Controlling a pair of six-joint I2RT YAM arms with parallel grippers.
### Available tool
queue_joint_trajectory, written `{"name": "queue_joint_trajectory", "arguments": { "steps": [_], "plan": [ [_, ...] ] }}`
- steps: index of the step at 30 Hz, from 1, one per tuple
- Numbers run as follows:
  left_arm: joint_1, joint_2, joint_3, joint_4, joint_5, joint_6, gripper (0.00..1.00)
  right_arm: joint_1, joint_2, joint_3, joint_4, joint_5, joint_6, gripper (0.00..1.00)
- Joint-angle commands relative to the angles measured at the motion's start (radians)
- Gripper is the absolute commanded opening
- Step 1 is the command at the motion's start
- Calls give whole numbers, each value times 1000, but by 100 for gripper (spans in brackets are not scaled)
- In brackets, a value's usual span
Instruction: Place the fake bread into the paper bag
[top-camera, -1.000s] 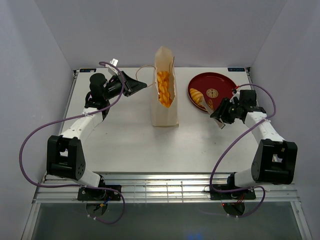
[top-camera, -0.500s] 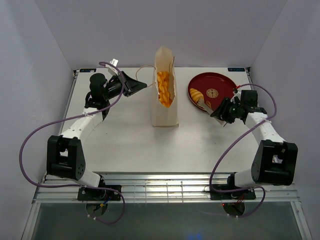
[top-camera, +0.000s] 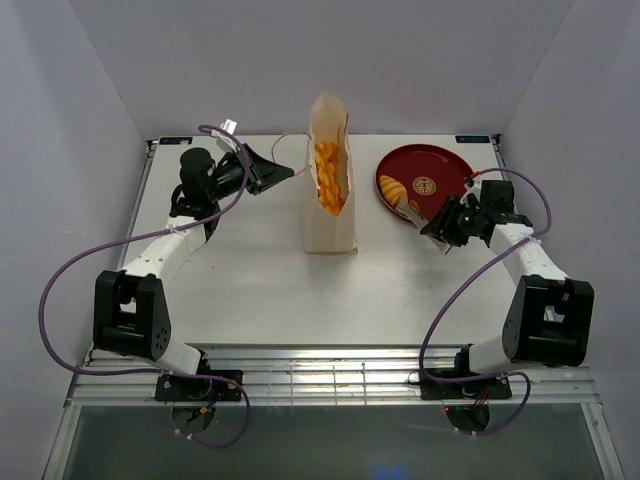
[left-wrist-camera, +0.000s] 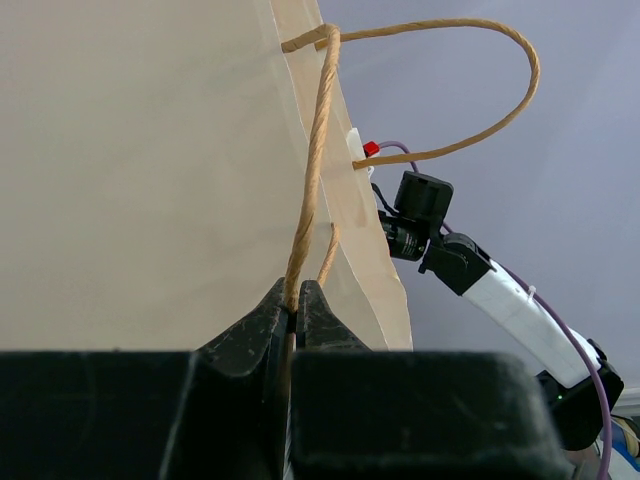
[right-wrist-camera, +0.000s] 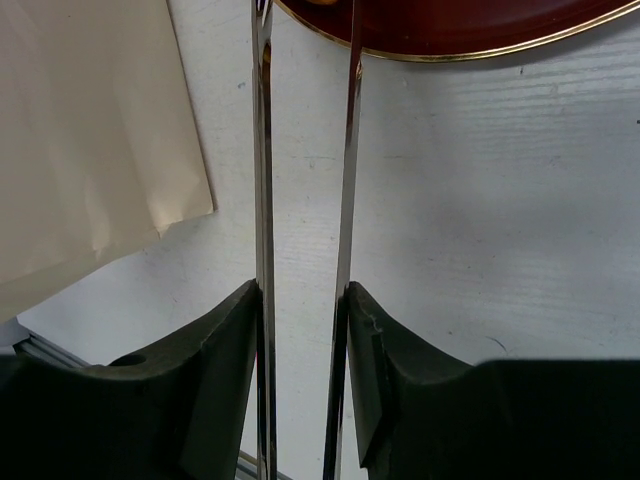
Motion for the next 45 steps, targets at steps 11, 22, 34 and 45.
{"name": "queue_joint_trajectory", "arguments": {
  "steps": [11,22,34,45],
  "plan": [
    [-1,-38,-2,4,20,12,10,-22,-42,24,43,-16,15,32],
    [-2,-39,-3,4,18,11,10,-36,-129,48,37,25,43,24],
    [-2,-42,-6,4,18,11,9,-45,-229,155,-28,-4,58,21],
    [-2,-41,-13,5,17,11,9,-45,-356,327,-48,-153,69,20]
  ]
}}
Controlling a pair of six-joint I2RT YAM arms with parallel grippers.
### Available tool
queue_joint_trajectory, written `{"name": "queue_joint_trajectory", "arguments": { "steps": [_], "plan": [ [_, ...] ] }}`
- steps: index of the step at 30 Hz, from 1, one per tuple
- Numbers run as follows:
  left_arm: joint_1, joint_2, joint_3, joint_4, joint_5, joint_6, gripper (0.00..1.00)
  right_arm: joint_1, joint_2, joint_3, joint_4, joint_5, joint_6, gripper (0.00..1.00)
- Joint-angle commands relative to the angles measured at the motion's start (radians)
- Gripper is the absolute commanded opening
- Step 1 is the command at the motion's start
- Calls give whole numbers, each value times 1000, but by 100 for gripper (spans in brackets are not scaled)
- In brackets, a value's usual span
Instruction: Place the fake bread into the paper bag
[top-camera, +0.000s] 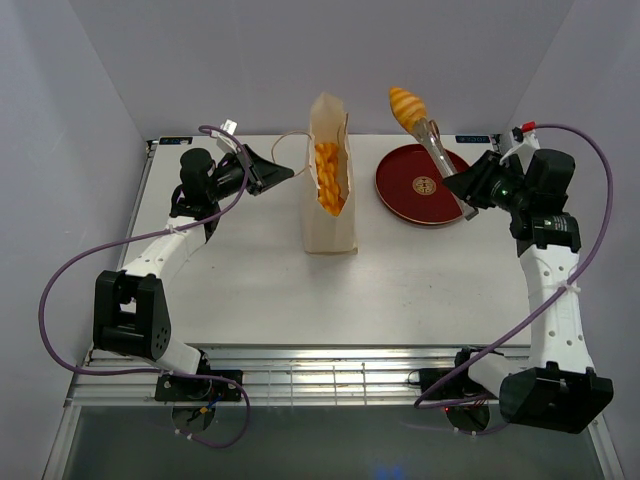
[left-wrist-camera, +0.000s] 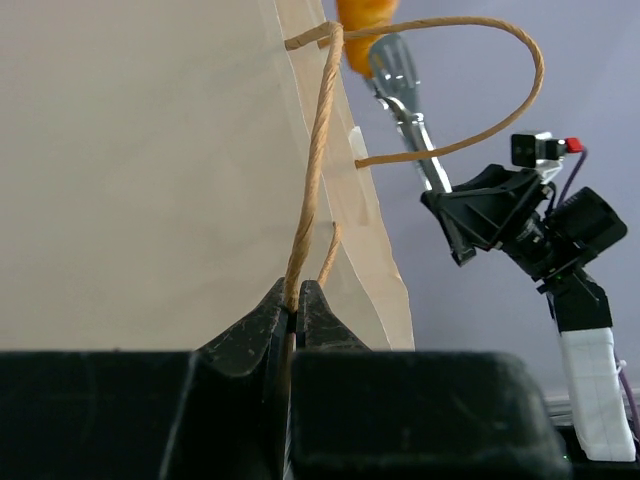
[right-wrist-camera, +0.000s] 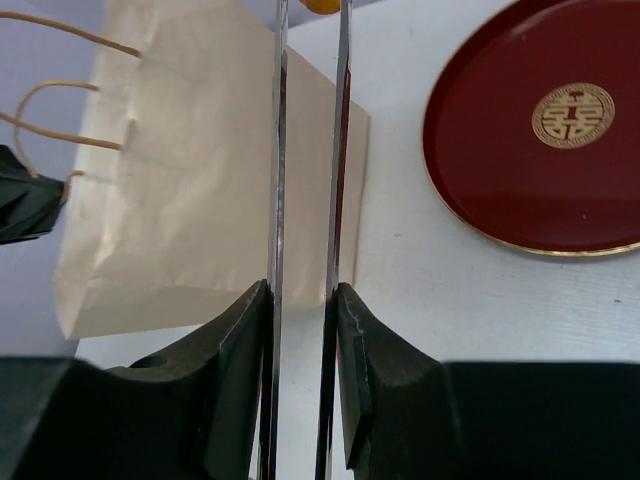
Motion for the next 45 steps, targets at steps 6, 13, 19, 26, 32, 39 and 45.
{"name": "queue_joint_trajectory", "arguments": {
  "steps": [6,13,19,26,32,39,45],
  "plan": [
    [-2,-46,-12,4,17,11,9,-5,-86,134,92,-220,68,20],
    [-2,-47,-16,4,14,9,9,5,-90,165,163,-363,136,20],
    [-2,-49,-18,4,9,9,9,63,-107,168,253,-416,226,18],
    [-2,-49,-15,5,4,3,9,319,-98,182,283,-311,262,17],
    [-2,-53,-15,5,1,1,9,448,-81,166,281,-206,262,17],
    [-2,-55,-18,5,1,-2,9,507,-73,122,244,-87,266,17],
    [-2,-53,-18,5,1,-2,9,515,-61,117,189,-18,246,17]
  ]
}}
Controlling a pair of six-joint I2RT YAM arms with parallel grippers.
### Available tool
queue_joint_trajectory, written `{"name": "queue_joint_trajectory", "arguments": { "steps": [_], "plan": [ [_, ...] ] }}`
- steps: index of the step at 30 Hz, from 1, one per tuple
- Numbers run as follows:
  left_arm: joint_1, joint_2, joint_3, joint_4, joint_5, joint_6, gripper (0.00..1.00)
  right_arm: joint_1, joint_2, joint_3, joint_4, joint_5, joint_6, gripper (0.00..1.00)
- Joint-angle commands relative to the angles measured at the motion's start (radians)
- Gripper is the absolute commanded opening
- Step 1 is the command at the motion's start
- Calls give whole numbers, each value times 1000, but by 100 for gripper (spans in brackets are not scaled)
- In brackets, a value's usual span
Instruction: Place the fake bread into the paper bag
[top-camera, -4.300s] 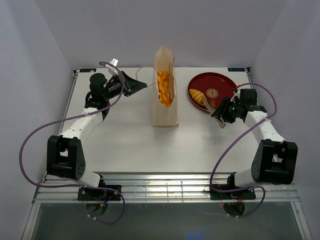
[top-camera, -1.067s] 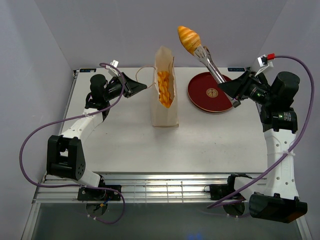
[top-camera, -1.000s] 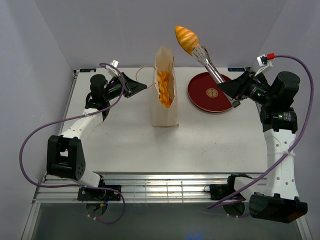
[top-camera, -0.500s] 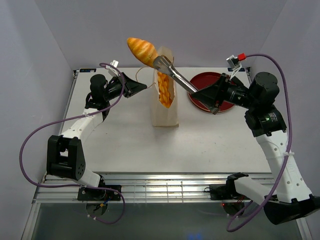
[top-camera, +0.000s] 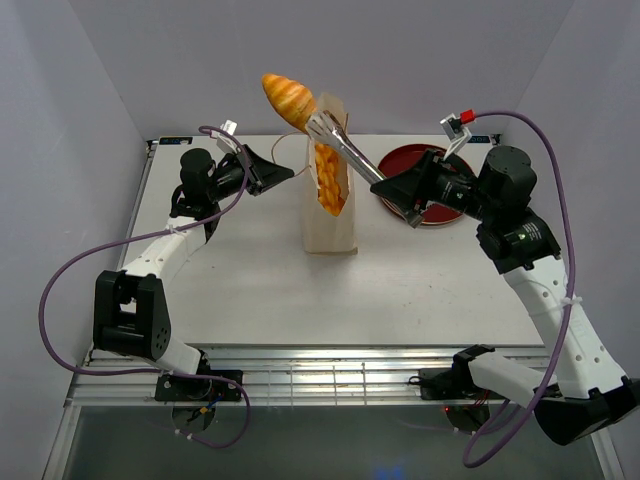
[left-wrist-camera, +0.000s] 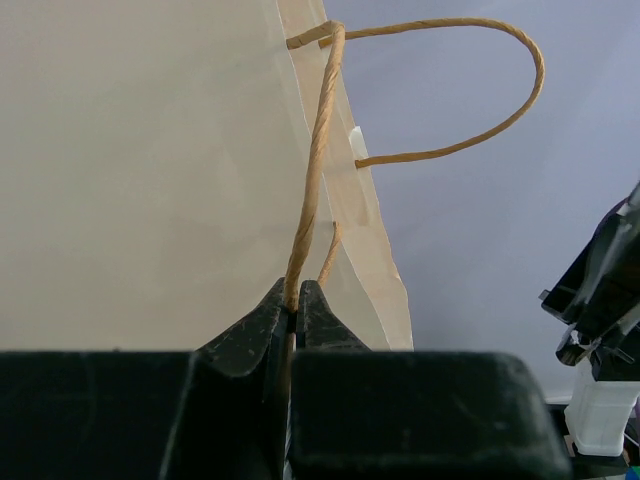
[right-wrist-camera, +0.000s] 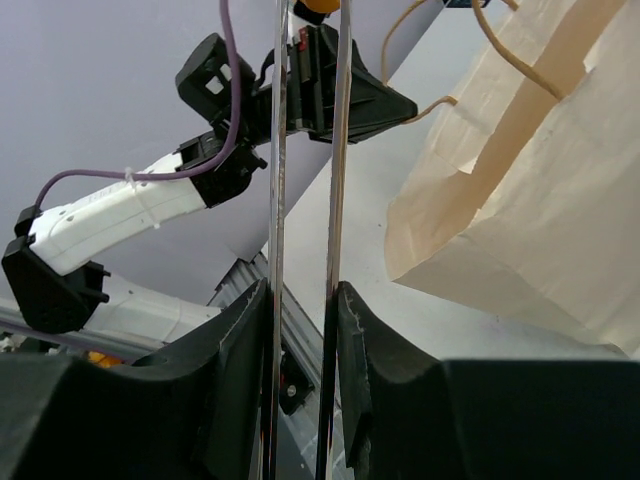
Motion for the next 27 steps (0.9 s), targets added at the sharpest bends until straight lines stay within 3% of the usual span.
{"name": "queue_joint_trajectory", "arguments": {
  "steps": [1,18,27],
  "plan": [
    [-4,-53,-13,5,1,8,9,8,6,6,-13,90,-16,17],
    [-4,-44,-16,5,3,11,9,8,59,96,-229,275,-123,17],
    [-2,-42,-13,5,-1,11,9,8,52,107,-258,323,-139,17]
  ]
}}
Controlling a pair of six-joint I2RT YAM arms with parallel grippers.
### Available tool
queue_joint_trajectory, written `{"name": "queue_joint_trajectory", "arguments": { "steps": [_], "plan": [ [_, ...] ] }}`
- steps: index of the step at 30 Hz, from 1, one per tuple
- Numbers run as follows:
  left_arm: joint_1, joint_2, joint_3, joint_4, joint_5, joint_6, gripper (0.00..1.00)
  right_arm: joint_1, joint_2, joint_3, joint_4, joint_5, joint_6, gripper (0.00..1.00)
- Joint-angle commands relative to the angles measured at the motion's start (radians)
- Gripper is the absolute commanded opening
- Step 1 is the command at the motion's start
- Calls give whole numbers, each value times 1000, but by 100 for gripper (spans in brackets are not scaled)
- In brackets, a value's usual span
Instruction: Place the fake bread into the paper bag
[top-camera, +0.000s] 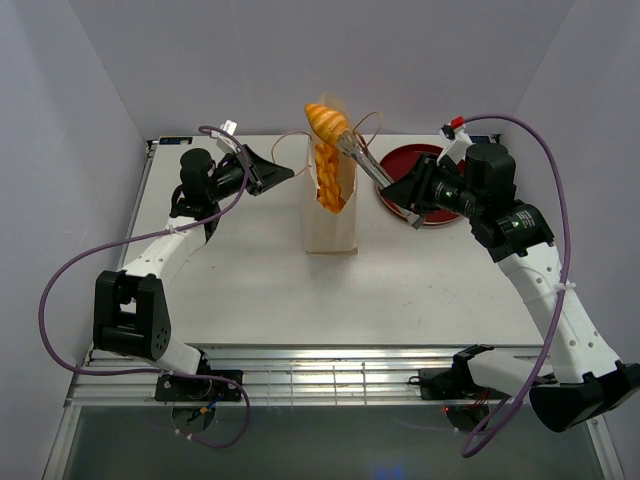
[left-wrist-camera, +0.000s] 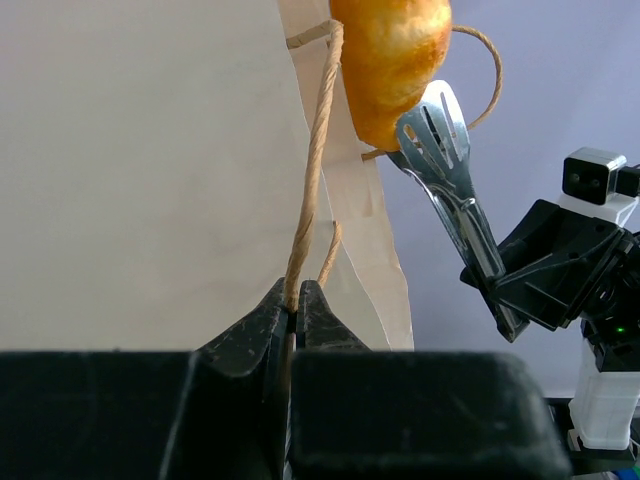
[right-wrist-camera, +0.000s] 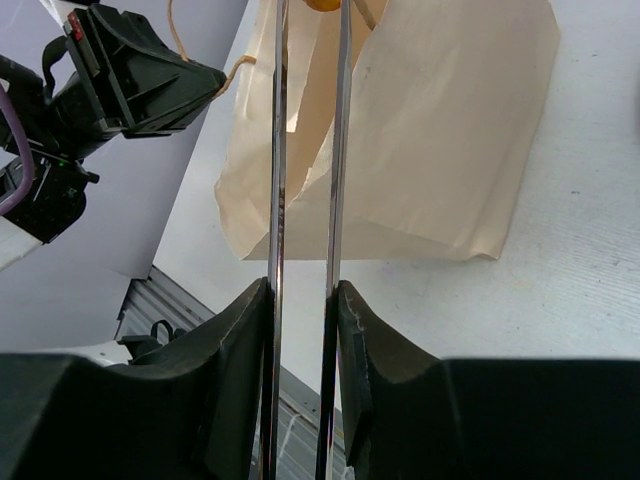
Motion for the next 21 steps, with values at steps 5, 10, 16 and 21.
{"name": "queue_joint_trajectory", "arguments": {
  "steps": [5,10,16,21],
  "plan": [
    [-2,-38,-13,5,2,10,9,7,-16,71,-5,70,-41,17],
    [-4,-37,-12,5,2,10,9,8,-13,79,-16,87,-48,17],
    [-2,-35,-9,5,3,10,9,7,-7,91,-30,104,-56,17],
    [-2,-32,-3,5,3,10,9,7,5,97,-31,102,-59,18]
  ]
}}
